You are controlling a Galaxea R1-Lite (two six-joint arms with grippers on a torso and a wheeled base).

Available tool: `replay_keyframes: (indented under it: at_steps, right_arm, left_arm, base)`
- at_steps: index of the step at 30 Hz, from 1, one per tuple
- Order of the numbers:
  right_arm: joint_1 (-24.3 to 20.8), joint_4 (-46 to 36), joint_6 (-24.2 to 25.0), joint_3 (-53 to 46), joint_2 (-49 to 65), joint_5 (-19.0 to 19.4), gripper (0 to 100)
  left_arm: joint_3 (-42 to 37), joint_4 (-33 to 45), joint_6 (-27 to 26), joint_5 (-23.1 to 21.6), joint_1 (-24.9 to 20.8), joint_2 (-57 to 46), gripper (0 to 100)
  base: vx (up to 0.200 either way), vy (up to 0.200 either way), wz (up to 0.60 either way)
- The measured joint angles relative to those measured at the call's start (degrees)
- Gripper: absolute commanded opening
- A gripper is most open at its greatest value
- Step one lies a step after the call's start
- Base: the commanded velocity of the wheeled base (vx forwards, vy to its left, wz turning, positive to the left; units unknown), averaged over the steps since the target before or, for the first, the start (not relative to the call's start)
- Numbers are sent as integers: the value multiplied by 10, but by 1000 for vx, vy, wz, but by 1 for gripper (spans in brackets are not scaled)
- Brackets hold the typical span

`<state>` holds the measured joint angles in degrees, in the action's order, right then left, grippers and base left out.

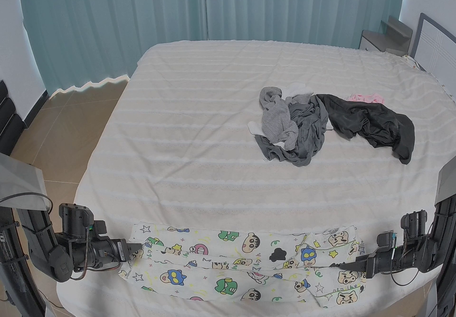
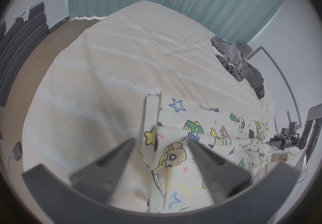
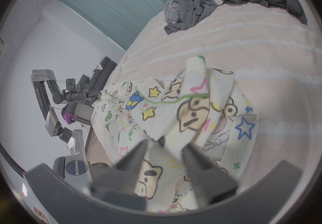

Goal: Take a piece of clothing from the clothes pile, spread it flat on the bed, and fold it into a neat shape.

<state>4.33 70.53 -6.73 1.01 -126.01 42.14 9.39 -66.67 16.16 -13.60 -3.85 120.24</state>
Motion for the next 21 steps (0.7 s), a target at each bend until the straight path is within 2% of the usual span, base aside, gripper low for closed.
replay_keyframes:
  at_steps: [7, 13, 15, 21]
  right_arm:
    - [16, 0, 2, 0, 7, 4, 100]
    - [47, -7, 8, 0, 38, 20, 100]
    - [60, -14, 10, 0, 53, 30, 100]
    - [99, -30, 24, 0, 111, 67, 100]
  left_arm:
    - [-17, -64, 28, -1, 9, 2, 100]
    - [-48, -151, 70, -2, 39, 2, 100]
    - [-60, -177, 101, -4, 55, 1, 100]
    - [-79, -210, 264, -10, 89, -16, 100]
  base:
    - [0, 0, 0]
    - [0, 0, 0]
    - [0, 0, 0]
    - [0, 0, 0]
